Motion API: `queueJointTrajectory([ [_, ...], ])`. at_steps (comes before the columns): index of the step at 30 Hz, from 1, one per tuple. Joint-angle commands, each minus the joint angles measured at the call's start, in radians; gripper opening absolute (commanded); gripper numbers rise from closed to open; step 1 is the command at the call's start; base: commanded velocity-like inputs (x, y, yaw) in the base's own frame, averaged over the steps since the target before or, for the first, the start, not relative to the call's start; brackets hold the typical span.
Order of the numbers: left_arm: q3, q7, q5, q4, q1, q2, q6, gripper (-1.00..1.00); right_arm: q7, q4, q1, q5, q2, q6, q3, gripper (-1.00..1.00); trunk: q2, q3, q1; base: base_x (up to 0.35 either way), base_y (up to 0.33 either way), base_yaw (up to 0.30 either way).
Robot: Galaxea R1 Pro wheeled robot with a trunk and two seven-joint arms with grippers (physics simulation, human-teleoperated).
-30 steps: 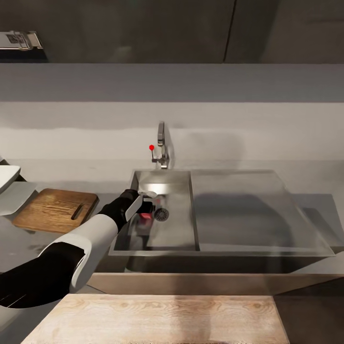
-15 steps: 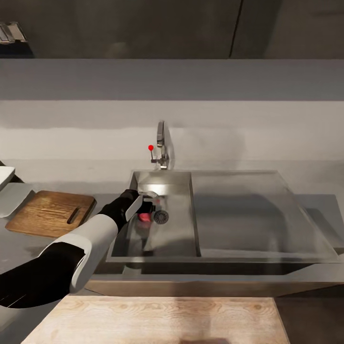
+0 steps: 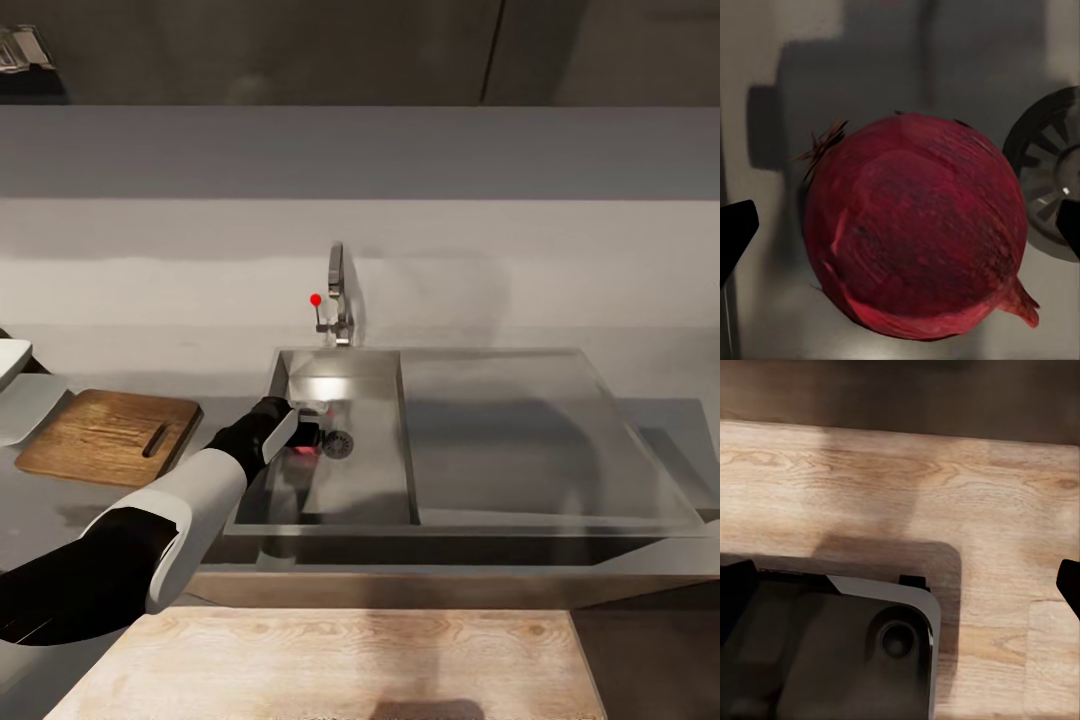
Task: In the kitchen, take the Vidalia onion out of the sink, dice it on the chopping board with the paring knife, put the diced onion into the bowl on the countertop, then place both the paring knife and the chopping board into the sink.
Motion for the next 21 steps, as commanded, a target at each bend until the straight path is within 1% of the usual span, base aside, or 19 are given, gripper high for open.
queueJointTrajectory([
  [1,-0.007,0.007,0.011,-0.001,-0.001,0.001,0.004,1.0,0.007,-0.002,0.0,0.01,0.001,-0.002,-0.008,1.0,-0.002,-0.003,0.001,-0.005,0.0,0.0],
  [13,-0.007,0.007,0.011,-0.002,-0.001,0.001,0.004,1.0,0.007,-0.002,0.0,0.01,0.001,-0.003,-0.009,1.0,-0.002,-0.006,0.001,0.0,0.0,0.0],
  [21,-0.007,0.007,0.011,-0.001,-0.001,0.001,0.004,1.0,0.007,-0.002,0.0,0.01,0.001,-0.003,-0.009,1.0,-0.002,-0.012,0.001,0.0,0.0,0.0],
])
